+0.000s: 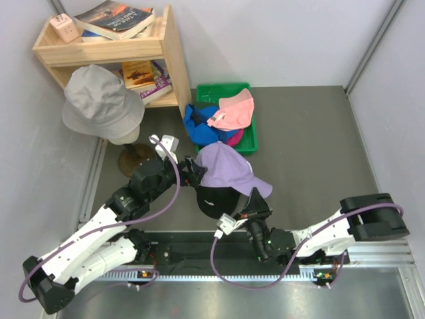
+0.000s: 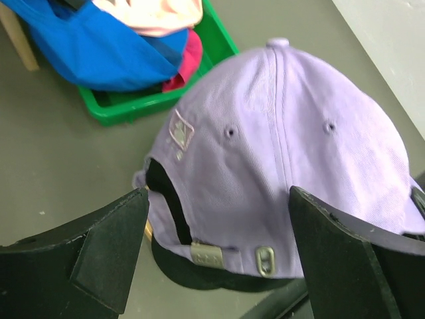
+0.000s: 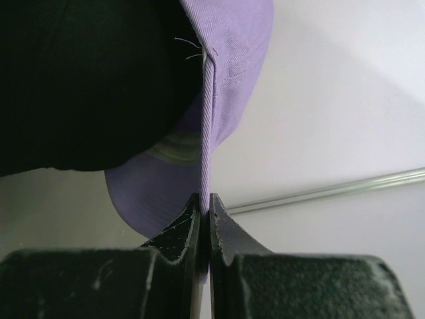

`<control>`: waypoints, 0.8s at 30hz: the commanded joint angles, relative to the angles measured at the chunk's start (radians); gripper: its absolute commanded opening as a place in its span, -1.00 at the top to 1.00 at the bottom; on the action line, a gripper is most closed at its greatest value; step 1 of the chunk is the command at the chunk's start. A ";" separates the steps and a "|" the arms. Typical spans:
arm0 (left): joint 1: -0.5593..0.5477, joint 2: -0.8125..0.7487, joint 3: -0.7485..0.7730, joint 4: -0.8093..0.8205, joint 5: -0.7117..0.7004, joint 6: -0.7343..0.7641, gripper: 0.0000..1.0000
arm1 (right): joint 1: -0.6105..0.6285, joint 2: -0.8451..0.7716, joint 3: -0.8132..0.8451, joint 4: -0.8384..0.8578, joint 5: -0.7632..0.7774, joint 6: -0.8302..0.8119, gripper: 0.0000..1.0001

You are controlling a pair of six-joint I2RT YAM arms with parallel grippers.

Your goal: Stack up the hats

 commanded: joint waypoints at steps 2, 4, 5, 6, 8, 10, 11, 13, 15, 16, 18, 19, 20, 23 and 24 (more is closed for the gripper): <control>0.000 -0.045 -0.043 0.049 0.079 0.005 -0.80 | 0.025 0.043 -0.020 0.414 0.067 0.074 1.00; 0.000 -0.047 -0.054 0.030 0.087 0.012 -0.80 | 0.034 0.061 -0.023 0.414 0.078 0.092 1.00; 0.001 -0.048 -0.060 0.024 0.093 0.012 -0.80 | 0.037 0.067 -0.026 0.414 0.087 0.100 1.00; 0.001 -0.047 -0.066 0.021 0.096 0.011 -0.80 | 0.039 0.072 -0.028 0.414 0.093 0.109 1.00; 0.001 -0.042 -0.084 0.016 0.096 0.009 -0.79 | 0.054 0.093 -0.031 0.416 0.107 0.111 1.00; 0.000 -0.039 -0.098 -0.003 0.096 0.003 -0.79 | 0.072 0.118 -0.031 0.416 0.116 0.106 1.00; 0.000 -0.042 -0.101 -0.008 0.092 0.002 -0.78 | 0.076 0.126 -0.030 0.414 0.126 0.106 1.00; 0.000 -0.059 -0.116 -0.022 0.066 -0.014 -0.78 | 0.083 0.147 -0.028 0.416 0.136 0.109 1.00; 0.001 -0.079 -0.123 -0.028 0.058 -0.024 -0.75 | 0.088 0.164 -0.025 0.416 0.149 0.112 1.00; 0.001 -0.087 -0.130 -0.030 0.059 -0.029 -0.74 | 0.091 0.169 -0.023 0.416 0.152 0.114 1.00; 0.001 -0.090 -0.136 -0.034 0.063 -0.035 -0.66 | 0.092 0.175 -0.017 0.414 0.158 0.118 1.00; 0.000 -0.090 -0.139 -0.037 0.069 -0.038 -0.62 | 0.092 0.173 -0.016 0.414 0.159 0.118 0.98; 0.001 -0.090 -0.139 -0.048 0.069 -0.043 -0.58 | 0.092 0.172 -0.016 0.416 0.161 0.120 0.86; 0.001 -0.090 -0.150 -0.059 0.072 -0.053 -0.35 | 0.096 0.134 -0.016 0.416 0.161 0.120 0.27; 0.001 -0.094 -0.153 -0.062 0.072 -0.060 -0.33 | 0.099 0.109 -0.016 0.417 0.158 0.120 0.07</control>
